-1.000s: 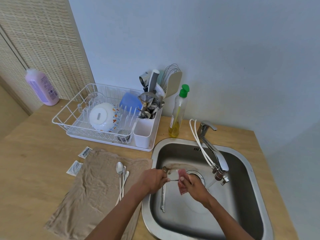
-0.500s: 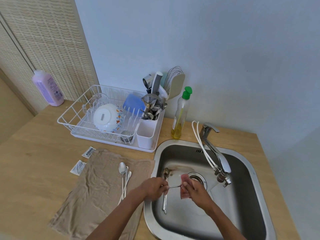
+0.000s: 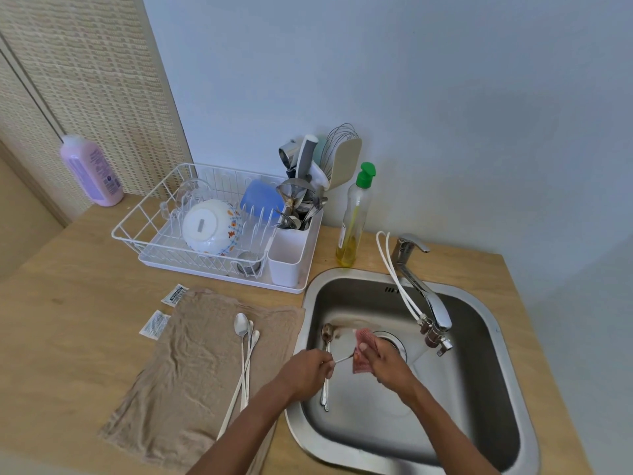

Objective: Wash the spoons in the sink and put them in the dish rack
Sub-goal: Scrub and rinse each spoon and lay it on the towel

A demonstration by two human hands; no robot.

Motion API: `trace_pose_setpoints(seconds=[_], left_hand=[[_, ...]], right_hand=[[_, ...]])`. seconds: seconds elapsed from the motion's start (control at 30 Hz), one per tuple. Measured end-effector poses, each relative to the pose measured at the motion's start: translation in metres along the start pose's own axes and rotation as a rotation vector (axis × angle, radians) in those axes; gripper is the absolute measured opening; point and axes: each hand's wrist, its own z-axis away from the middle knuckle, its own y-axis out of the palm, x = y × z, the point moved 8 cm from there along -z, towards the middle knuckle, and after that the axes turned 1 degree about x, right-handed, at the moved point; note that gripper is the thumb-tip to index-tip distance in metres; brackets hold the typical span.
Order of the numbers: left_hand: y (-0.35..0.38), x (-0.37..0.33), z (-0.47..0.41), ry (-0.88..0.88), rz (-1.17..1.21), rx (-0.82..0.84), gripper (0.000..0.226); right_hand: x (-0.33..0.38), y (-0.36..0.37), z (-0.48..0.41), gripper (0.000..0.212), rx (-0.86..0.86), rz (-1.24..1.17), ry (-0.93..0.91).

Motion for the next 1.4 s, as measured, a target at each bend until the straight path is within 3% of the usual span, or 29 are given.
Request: trace_pose_setpoints(seconds=[0.1, 0.17, 0.27, 0.37, 0.43, 0.47, 0.5, 0.63, 0.8, 0.93, 1.0, 1.1, 1.23, 1.4], left_hand=[[0.0, -0.013, -0.007, -0.032, 0.016, -0.062, 0.029], [0.007, -0.017, -0.006, -0.062, 0.012, -0.094, 0.03], [0.011, -0.008, 0.002, -0.088, 0.007, -0.091, 0.031], [0.004, 0.004, 0.007, -0.051, -0.043, -0.027, 0.03], [0.003, 0.005, 0.007, -0.012, -0.121, 0.048, 0.029], [0.003, 0.002, 0.006, 0.012, -0.161, 0.082, 0.028], [0.003, -0.001, 0.004, 0.037, -0.205, 0.113, 0.028], [0.003, -0.001, -0.003, 0.06, -0.271, 0.198, 0.028], [0.007, 0.0, 0.006, -0.038, 0.069, 0.154, 0.036], [0.035, -0.005, 0.02, -0.214, 0.372, 0.195, 0.034], [0.047, -0.005, 0.025, -0.305, 0.464, 0.2, 0.032], [0.055, -0.011, 0.031, -0.342, 0.546, 0.218, 0.03], [0.056, -0.01, 0.039, -0.291, 0.387, 0.326, 0.026], [0.064, -0.013, 0.042, -0.309, 0.399, 0.27, 0.044]], right_hand=[[-0.01, 0.0, 0.005, 0.038, -0.277, -0.19, 0.083], [-0.016, 0.008, 0.008, 0.037, -0.301, -0.317, 0.145], [-0.009, 0.009, 0.012, 0.03, -0.078, -0.274, 0.112], [-0.008, 0.005, 0.012, 0.021, 0.235, -0.035, 0.042], [-0.013, 0.008, 0.012, 0.016, 0.348, 0.057, 0.073], [-0.014, 0.014, 0.014, 0.015, 0.39, -0.034, 0.151], [-0.01, 0.018, 0.013, 0.02, 0.389, 0.05, 0.076], [-0.011, 0.034, 0.022, 0.023, 0.503, 0.036, 0.093], [-0.01, 0.005, 0.014, 0.019, 0.153, -0.07, 0.028], [-0.018, 0.01, 0.014, 0.024, -0.111, -0.355, 0.143], [-0.02, 0.022, 0.012, 0.02, -0.127, -0.519, 0.201], [-0.012, 0.024, 0.01, 0.016, -0.178, -0.56, 0.222], [-0.015, 0.008, 0.009, 0.015, -0.328, -0.592, 0.263], [-0.018, 0.028, 0.01, 0.025, -0.134, -0.807, 0.343]])
